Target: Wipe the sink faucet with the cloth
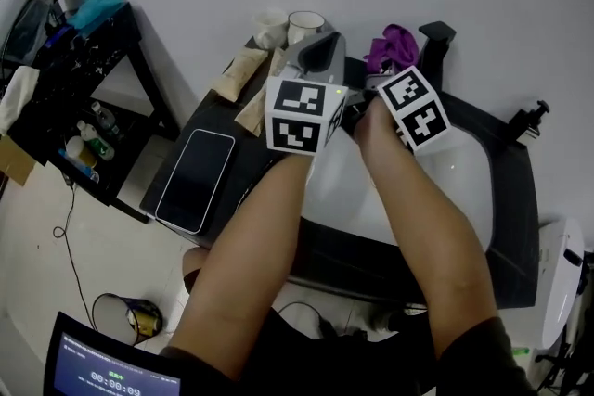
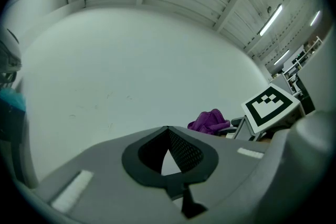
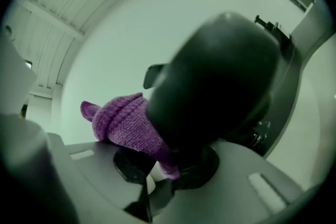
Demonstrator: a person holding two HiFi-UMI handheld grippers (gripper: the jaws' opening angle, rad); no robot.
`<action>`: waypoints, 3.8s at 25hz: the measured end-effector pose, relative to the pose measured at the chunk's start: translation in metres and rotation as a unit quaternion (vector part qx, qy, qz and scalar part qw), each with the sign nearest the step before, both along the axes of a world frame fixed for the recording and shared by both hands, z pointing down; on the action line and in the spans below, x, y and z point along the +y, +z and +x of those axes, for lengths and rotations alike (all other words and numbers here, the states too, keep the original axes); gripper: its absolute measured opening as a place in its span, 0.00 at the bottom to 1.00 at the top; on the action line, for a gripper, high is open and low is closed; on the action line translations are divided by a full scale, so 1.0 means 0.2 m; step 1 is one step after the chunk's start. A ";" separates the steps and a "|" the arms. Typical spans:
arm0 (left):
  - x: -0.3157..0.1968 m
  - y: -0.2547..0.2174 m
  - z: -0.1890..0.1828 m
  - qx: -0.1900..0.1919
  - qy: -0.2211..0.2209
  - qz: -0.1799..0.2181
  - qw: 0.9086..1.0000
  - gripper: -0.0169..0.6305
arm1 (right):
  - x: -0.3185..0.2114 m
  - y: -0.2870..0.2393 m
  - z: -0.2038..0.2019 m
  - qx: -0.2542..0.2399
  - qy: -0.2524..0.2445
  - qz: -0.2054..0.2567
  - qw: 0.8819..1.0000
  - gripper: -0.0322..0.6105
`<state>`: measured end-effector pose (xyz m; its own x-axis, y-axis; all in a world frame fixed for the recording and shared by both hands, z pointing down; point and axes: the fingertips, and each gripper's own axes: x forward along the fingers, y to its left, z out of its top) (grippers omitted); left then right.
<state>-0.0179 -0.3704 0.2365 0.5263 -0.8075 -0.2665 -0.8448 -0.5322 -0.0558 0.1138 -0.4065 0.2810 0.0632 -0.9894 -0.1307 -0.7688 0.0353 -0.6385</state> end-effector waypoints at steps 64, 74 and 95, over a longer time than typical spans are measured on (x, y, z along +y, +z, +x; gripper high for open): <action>0.07 0.19 0.25 -0.015 0.080 -0.075 0.994 0.05 | 0.66 -0.22 0.68 0.464 -0.002 0.049 0.884 0.15; 0.14 0.22 0.26 -0.048 0.050 -0.075 0.995 0.05 | 0.63 0.01 0.81 0.374 -0.047 -0.009 0.926 0.15; 0.15 0.21 0.23 -0.042 0.034 -0.077 0.996 0.05 | 0.64 0.03 0.83 0.385 -0.029 -0.030 0.922 0.15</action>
<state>0.0272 -0.3395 0.2786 0.5959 -0.7973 -0.0955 -0.8026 -0.5952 -0.0389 0.2788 -0.2792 0.2863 -0.0793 -0.9951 -0.0594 -0.9929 0.0736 0.0929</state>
